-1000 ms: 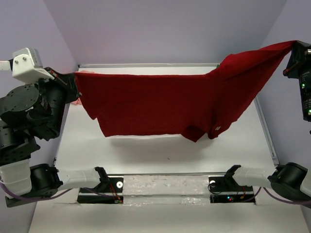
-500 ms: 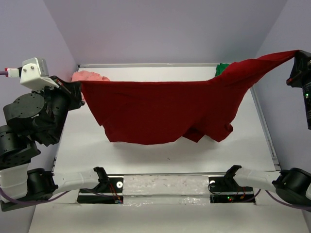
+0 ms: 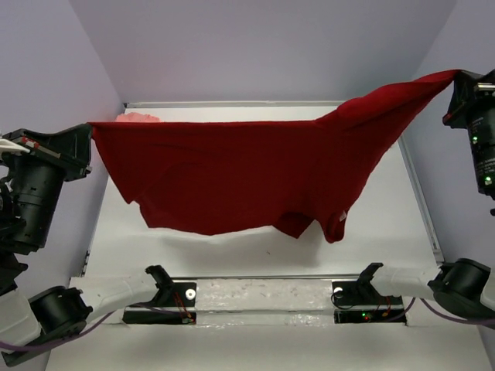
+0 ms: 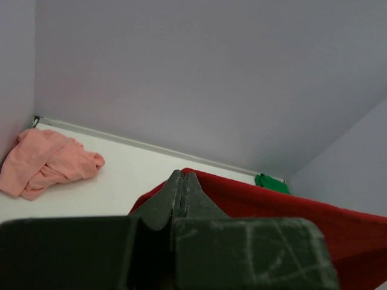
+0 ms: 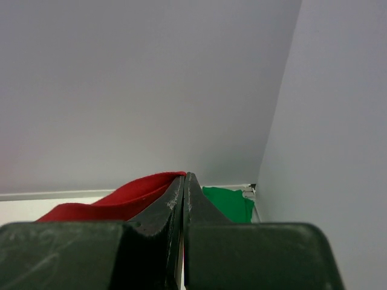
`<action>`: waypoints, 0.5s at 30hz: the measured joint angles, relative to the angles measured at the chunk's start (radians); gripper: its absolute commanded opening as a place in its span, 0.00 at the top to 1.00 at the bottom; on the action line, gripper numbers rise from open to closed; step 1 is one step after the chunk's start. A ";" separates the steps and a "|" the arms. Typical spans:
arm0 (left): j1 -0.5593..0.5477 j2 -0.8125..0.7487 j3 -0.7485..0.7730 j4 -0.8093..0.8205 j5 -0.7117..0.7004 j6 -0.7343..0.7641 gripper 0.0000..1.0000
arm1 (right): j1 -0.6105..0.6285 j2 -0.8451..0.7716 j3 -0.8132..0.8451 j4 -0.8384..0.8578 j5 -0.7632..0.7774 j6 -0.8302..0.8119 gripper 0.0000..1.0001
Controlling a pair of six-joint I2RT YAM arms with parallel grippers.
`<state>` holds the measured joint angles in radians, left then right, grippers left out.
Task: Fold and stack the t-shirts
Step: Flatten out the tshirt
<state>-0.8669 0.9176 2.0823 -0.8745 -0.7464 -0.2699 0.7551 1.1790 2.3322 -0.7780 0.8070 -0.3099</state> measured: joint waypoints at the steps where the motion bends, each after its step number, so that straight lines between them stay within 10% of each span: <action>1: 0.015 0.006 0.014 0.007 0.013 0.001 1.00 | 0.000 0.006 0.001 0.000 0.001 0.003 1.00; 15: 0.184 -0.004 -0.061 -0.027 0.142 0.029 1.00 | 0.013 -0.011 -0.041 0.031 0.063 -0.041 1.00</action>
<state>-0.6827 0.9134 2.0216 -0.9012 -0.6041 -0.2405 0.7681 1.1679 2.2910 -0.7471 0.8696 -0.3508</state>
